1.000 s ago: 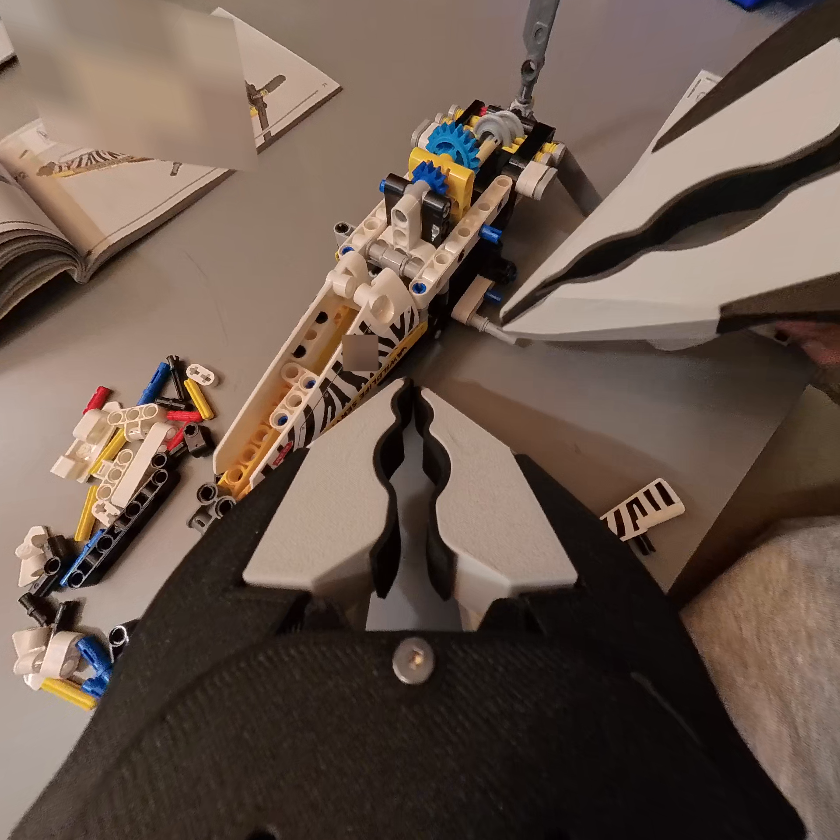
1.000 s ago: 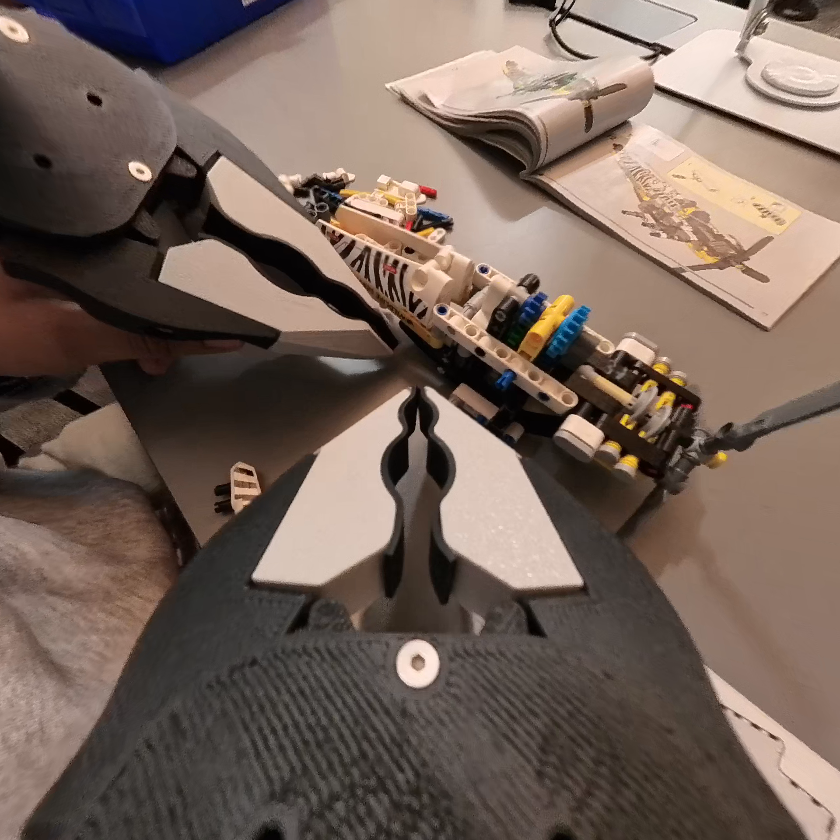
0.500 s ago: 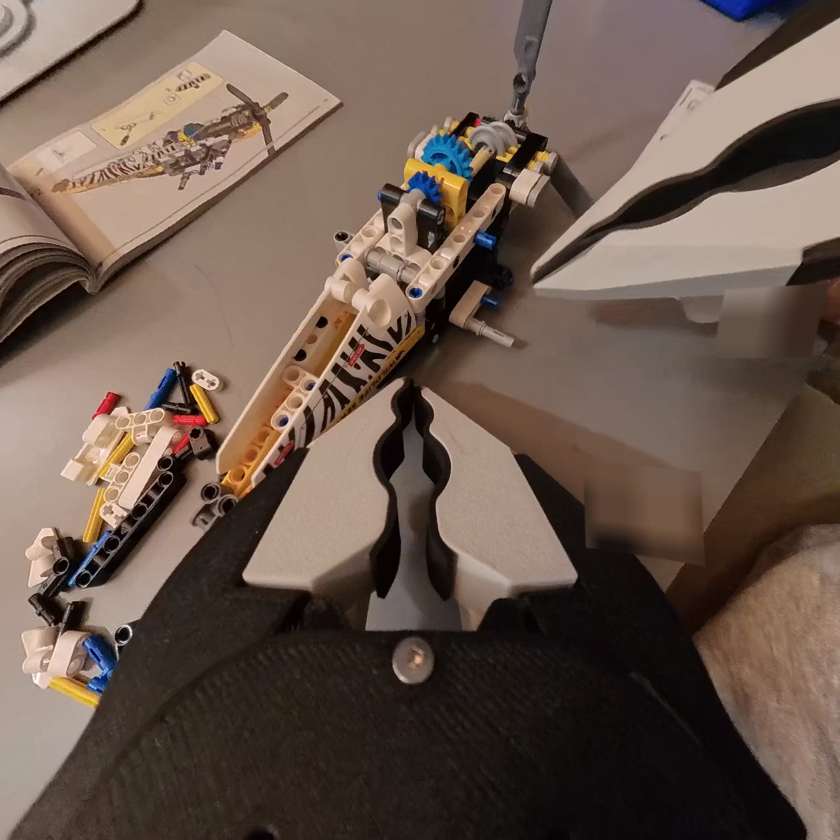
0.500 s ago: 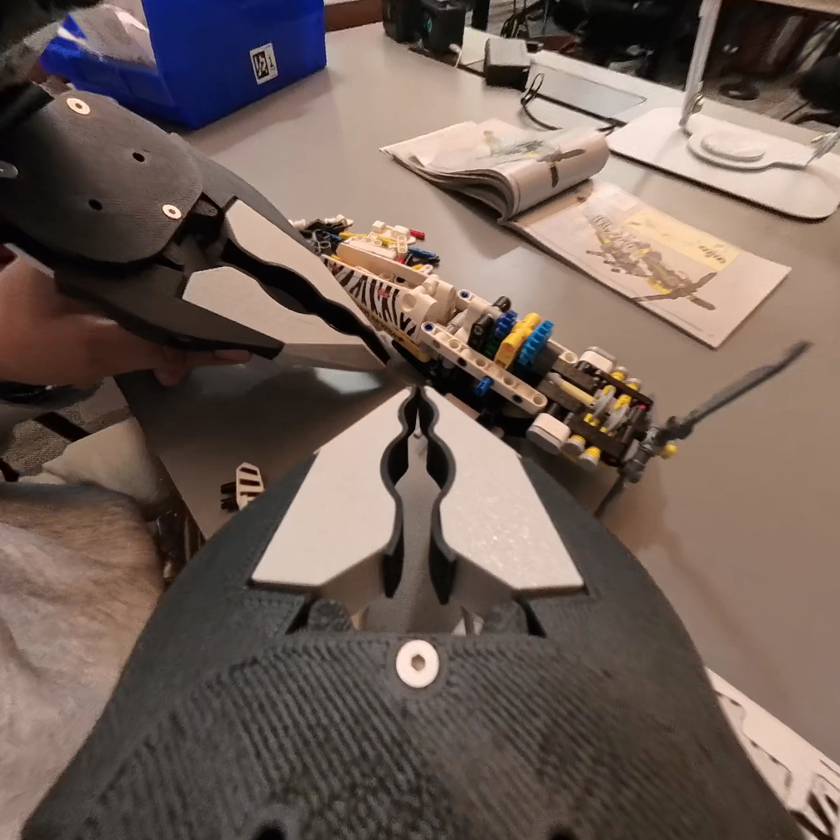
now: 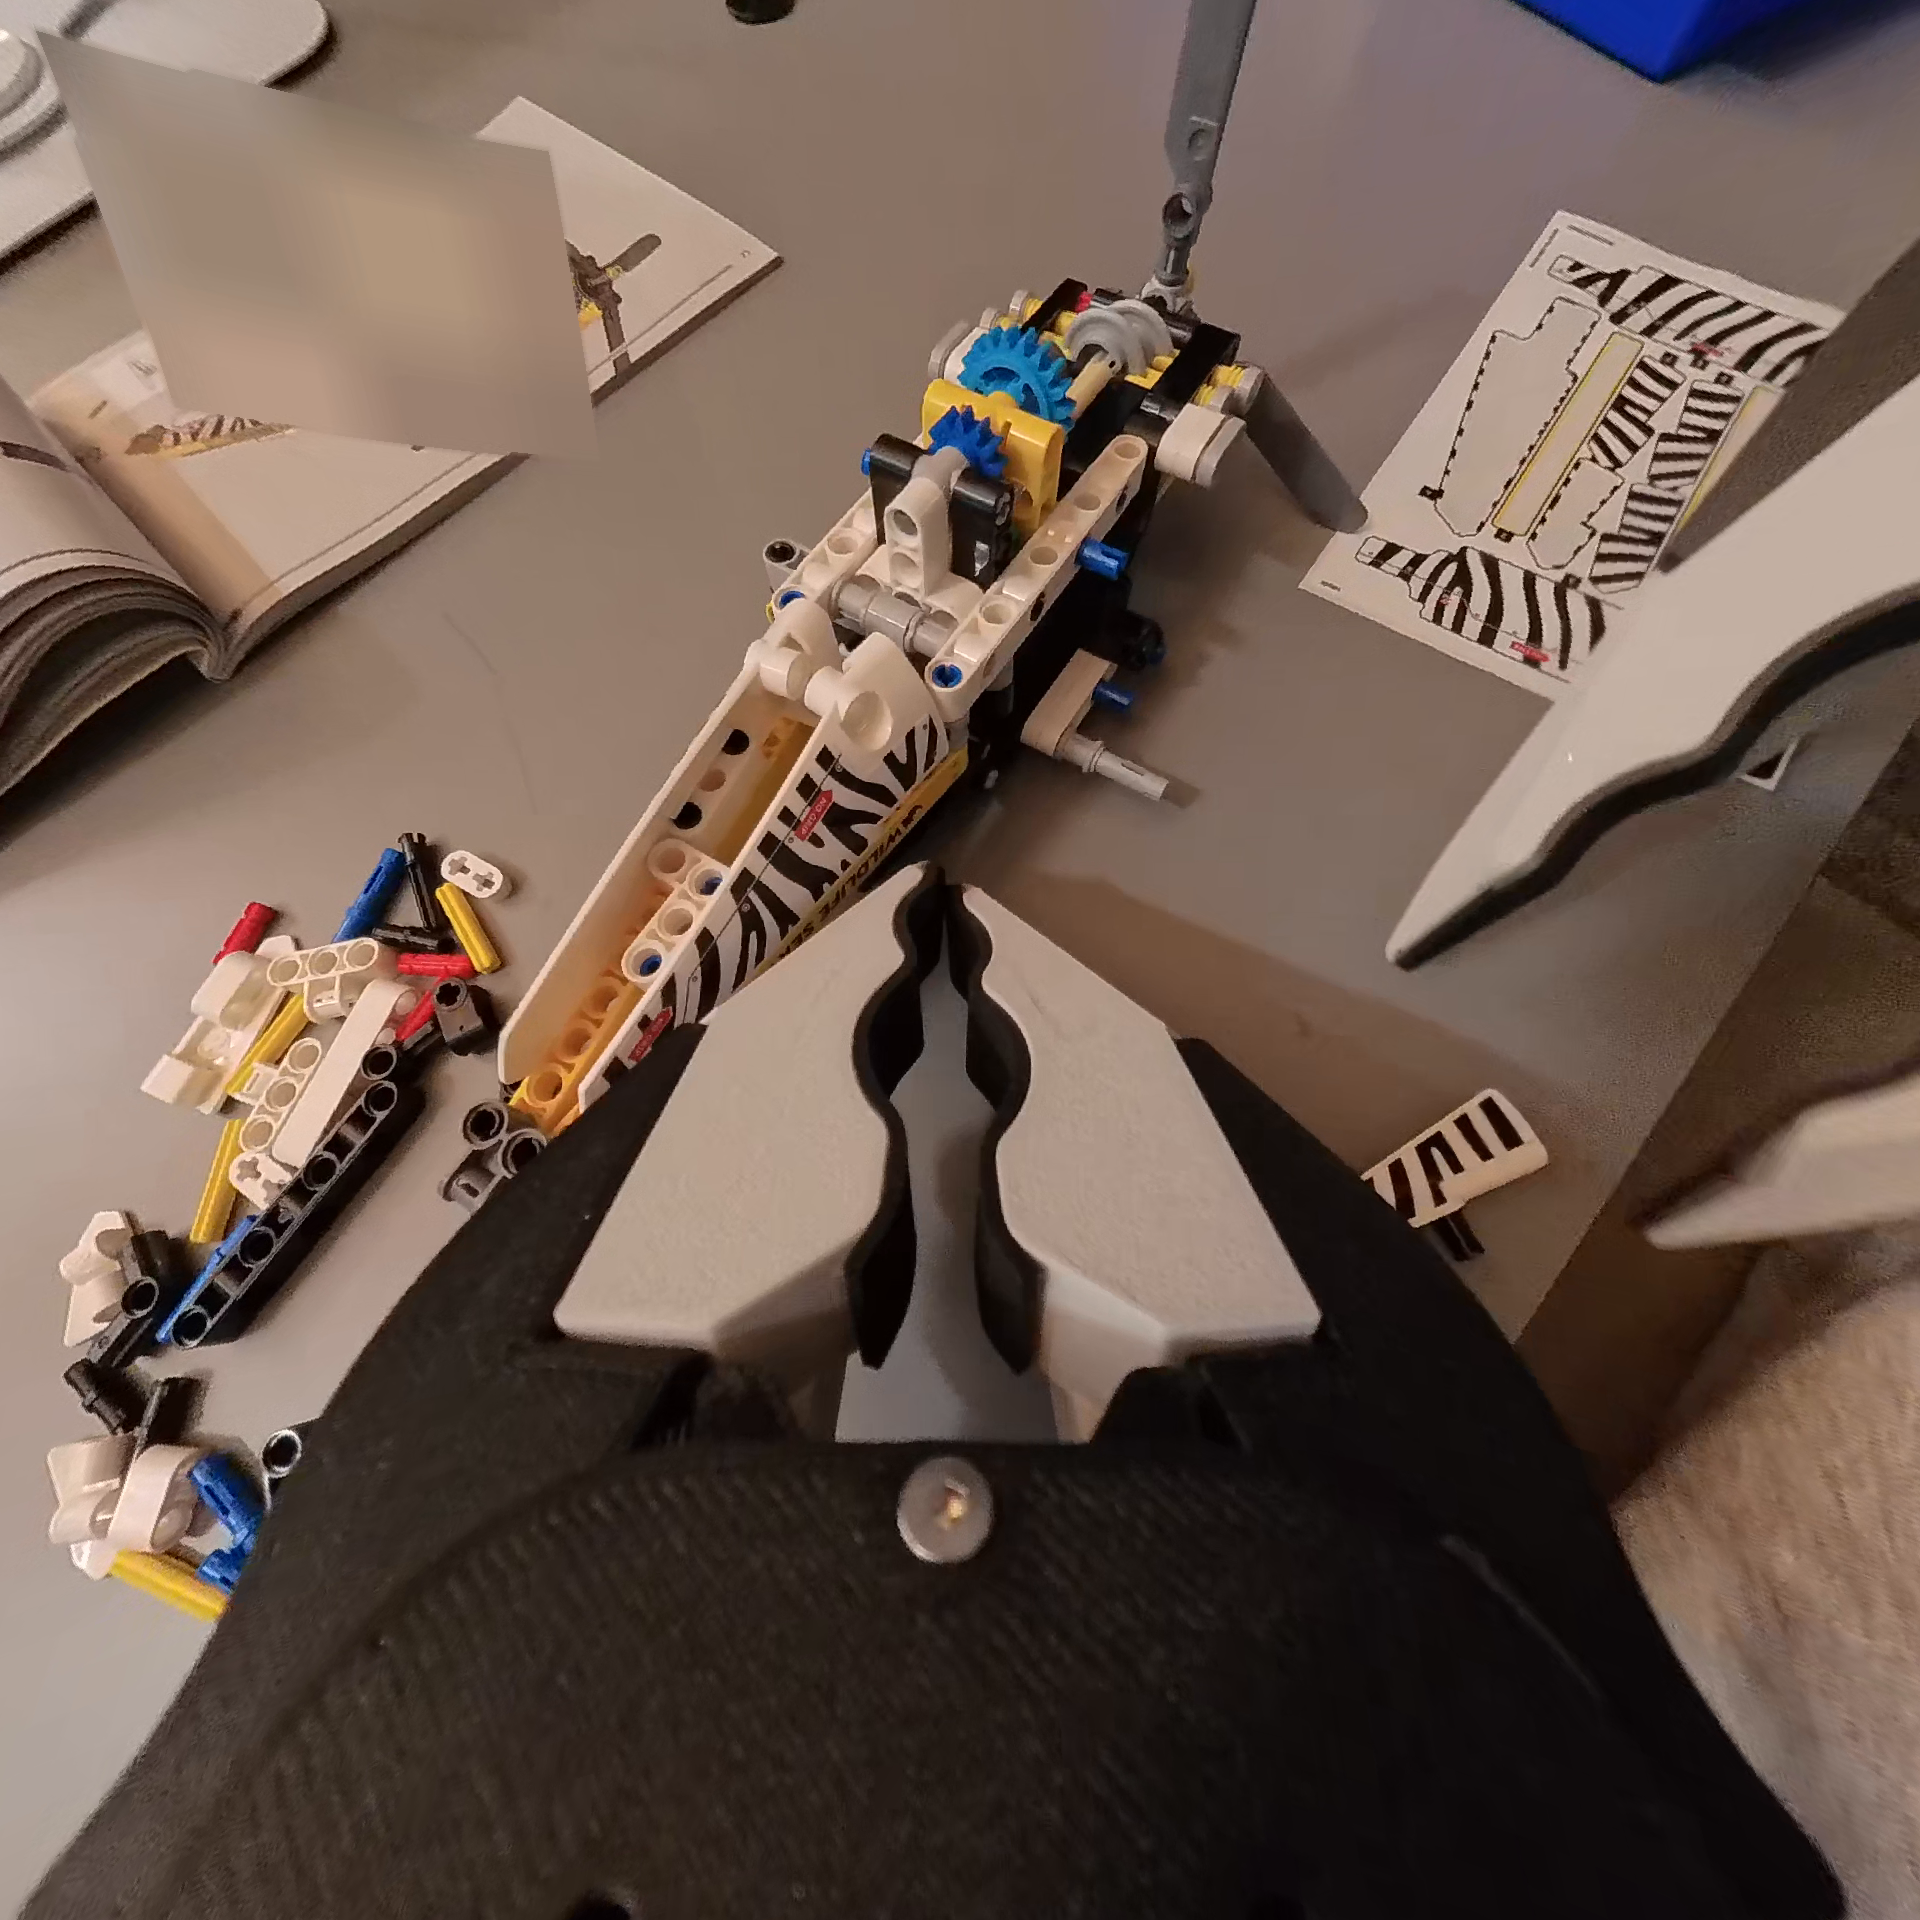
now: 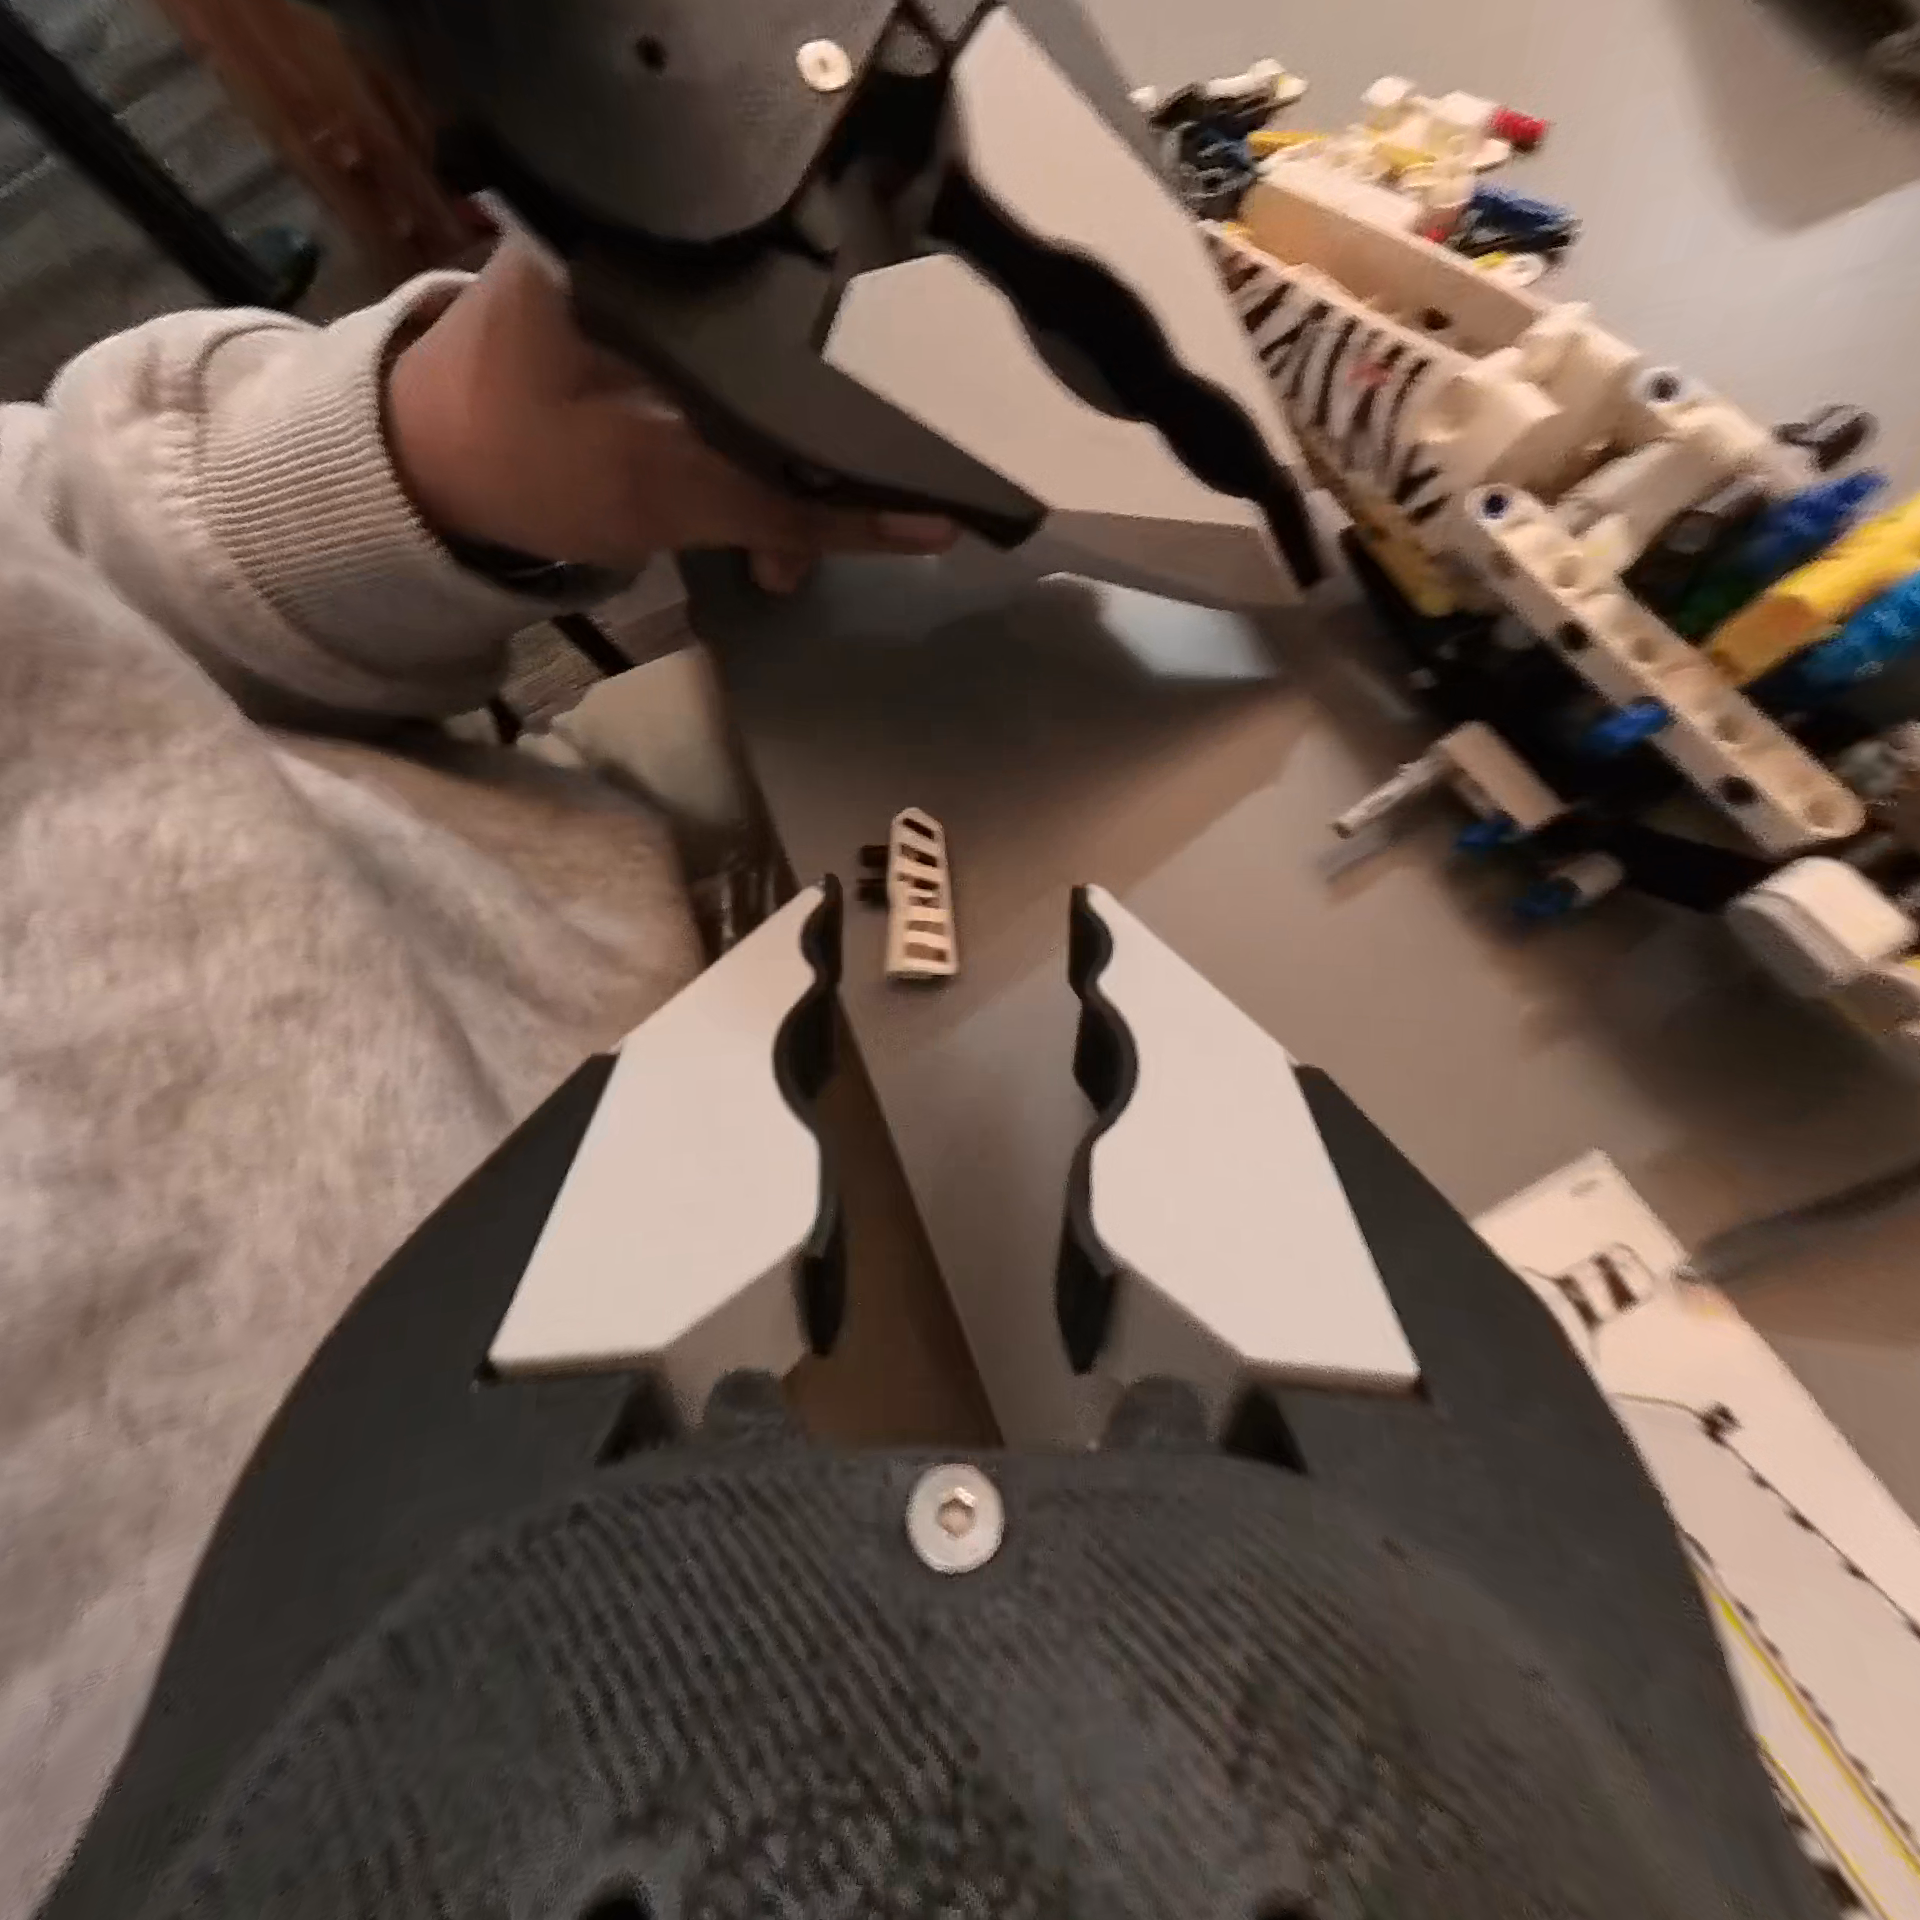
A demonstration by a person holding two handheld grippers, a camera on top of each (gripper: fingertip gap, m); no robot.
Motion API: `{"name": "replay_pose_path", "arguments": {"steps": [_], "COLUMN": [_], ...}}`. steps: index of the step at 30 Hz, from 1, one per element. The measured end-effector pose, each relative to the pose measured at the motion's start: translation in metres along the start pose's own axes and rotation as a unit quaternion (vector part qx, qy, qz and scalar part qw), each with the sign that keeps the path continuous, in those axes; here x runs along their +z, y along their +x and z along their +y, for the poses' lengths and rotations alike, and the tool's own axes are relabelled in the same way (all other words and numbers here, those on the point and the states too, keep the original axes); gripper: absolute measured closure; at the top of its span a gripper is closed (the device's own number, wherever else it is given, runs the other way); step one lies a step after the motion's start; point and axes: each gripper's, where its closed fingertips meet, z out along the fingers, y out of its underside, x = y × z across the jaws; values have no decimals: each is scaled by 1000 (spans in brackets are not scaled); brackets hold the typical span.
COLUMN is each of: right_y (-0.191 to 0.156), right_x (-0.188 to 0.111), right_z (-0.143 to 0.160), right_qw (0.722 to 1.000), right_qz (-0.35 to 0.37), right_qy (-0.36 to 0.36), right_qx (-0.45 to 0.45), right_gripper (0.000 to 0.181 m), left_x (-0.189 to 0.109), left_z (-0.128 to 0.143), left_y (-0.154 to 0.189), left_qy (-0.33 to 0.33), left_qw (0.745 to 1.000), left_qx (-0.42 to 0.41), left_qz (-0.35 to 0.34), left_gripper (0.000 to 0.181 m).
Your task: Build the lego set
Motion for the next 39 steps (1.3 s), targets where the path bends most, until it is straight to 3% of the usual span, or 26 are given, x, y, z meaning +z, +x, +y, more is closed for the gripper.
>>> {"name": "replay_pose_path", "arguments": {"steps": [7,17,23,27,32,35,39], "right_y": [-5,8,18,32,60,70,79], "right_x": [13,16,16,6,-26,-44,-57], "right_z": [16,14,10,-2,-26,-39,-45], "right_qw": [997,994,996,993,975,958,944], "right_qz": [26,61,70,104,172,192,211], "right_qy": [-44,-33,-9,36,140,214,253], "right_qx": [-59,-79,-58,-46,-16,3,22], "right_gripper": [134,164,165,165,165,166,167], "left_x": [-1,-2,-2,-5,-19,-29,-35], "left_z": [-1,-2,-2,-5,-22,-39,-53], "left_y": [1,3,2,4,4,11,18], "left_qy": [3,11,8,22,90,154,207], "left_qw": [1000,1000,999,999,995,980,933], "left_qx": [6,-1,-24,-16,-30,-87,-204], "left_qz": [-1,16,34,35,38,94,210], "left_gripper": [181,181,181,181,181,181,175]}}
